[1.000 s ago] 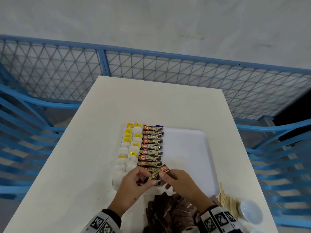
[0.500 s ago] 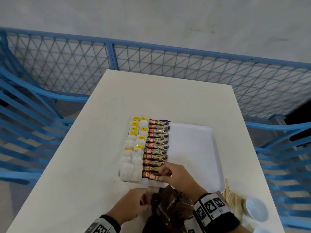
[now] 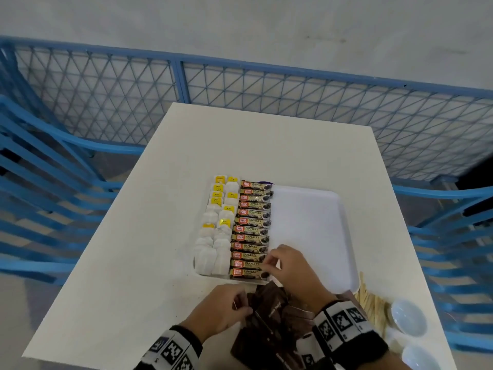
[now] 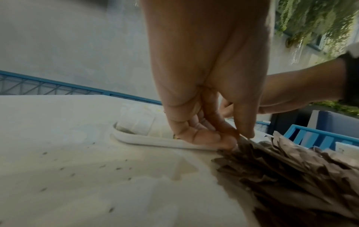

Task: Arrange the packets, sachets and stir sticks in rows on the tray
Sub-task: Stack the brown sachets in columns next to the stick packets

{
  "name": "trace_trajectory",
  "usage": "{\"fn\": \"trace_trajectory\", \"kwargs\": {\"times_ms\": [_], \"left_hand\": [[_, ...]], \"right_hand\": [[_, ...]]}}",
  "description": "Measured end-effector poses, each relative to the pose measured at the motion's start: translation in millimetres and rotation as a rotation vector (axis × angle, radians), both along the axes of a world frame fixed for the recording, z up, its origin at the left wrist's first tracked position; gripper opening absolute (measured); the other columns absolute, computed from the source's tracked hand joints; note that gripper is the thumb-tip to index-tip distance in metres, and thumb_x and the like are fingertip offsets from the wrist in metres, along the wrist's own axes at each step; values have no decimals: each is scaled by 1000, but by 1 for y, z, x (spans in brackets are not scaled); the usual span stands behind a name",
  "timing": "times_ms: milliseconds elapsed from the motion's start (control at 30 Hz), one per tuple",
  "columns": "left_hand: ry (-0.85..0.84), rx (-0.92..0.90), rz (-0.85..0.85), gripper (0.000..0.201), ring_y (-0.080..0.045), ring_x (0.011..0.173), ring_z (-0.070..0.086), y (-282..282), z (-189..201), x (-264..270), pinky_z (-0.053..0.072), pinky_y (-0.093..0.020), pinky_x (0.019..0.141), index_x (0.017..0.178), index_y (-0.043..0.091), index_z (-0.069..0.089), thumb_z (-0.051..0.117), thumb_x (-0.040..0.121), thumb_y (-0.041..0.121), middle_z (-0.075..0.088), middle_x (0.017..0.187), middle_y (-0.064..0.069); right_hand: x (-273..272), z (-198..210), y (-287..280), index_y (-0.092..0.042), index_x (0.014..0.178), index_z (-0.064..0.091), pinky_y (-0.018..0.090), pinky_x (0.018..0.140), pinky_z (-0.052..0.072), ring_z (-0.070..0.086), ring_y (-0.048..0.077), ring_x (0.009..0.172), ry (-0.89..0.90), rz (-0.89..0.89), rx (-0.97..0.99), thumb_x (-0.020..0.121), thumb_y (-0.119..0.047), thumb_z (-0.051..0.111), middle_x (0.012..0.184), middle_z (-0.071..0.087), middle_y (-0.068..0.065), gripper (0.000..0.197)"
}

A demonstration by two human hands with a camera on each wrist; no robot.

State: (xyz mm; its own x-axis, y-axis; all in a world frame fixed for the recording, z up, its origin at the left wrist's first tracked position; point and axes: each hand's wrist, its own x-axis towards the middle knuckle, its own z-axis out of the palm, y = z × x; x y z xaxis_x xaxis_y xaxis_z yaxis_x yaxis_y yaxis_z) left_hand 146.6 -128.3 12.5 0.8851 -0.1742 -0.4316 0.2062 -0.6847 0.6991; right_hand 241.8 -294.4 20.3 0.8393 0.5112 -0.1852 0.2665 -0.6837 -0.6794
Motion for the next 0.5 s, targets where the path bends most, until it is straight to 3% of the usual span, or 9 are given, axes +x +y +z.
{"fn": "trace_trajectory", "kwargs": {"times_ms": [100, 167, 233, 300, 367, 433, 500], "left_hand": [[-47, -7, 10, 18, 1, 67, 47, -8, 7, 7, 39, -6, 59, 74, 29, 50, 63, 87, 30, 52, 77, 14], [-70, 6, 6, 13, -3, 75, 50, -15, 11, 13, 38, -6, 59, 87, 23, 55, 63, 86, 33, 53, 87, 9], [-85, 18, -5, 25, -6, 85, 49, -21, 11, 17, 37, -4, 62, 102, 16, 58, 63, 86, 35, 48, 96, 7], [-73, 37, -21, 33, -8, 93, 48, -28, 10, 19, 40, -6, 71, 109, 14, 57, 63, 85, 36, 47, 102, 6], [-43, 84, -49, 42, -12, 102, 47, -33, 4, 19, 42, -20, 87, 112, 16, 53, 66, 81, 42, 48, 111, 3], [3, 140, -69, 52, -14, 104, 46, -38, 0, 17, 42, -28, 89, 113, 18, 48, 69, 75, 47, 48, 113, 3], [-1, 197, -69, 58, -16, 104, 47, -43, 0, 16, 42, -30, 87, 113, 20, 45, 73, 70, 48, 50, 113, 4]], "right_hand": [[-5, 9, -31, -18, 84, 69, 7, 64, 37, 48, -2, 67, -11, -71, -22, 83, -23, 66, 81, 57, -6, 6], [-9, 10, -54, -19, 90, 69, 6, 64, 36, 47, -3, 69, -15, -108, -100, 84, -24, 65, 83, 56, -8, 8], [-13, 9, -73, -18, 101, 67, 6, 67, 35, 45, -1, 74, -21, -141, -189, 86, -28, 63, 88, 53, -9, 18], [-19, 9, -88, -19, 115, 61, 10, 77, 36, 48, 5, 90, 22, -160, -249, 85, -38, 63, 103, 55, -6, 36], [-25, 10, -96, -21, 132, 46, 24, 96, 39, 44, 13, 113, 126, -103, -310, 77, -51, 66, 125, 51, -3, 66], [-34, 11, -96, -25, 144, 26, 34, 108, 29, 33, 17, 127, 181, 26, -407, 67, -62, 68, 137, 39, -4, 95], [-44, 10, -91, -28, 147, 11, 39, 111, 21, 25, 18, 131, 137, 109, -494, 64, -63, 68, 142, 31, -6, 107]]}}
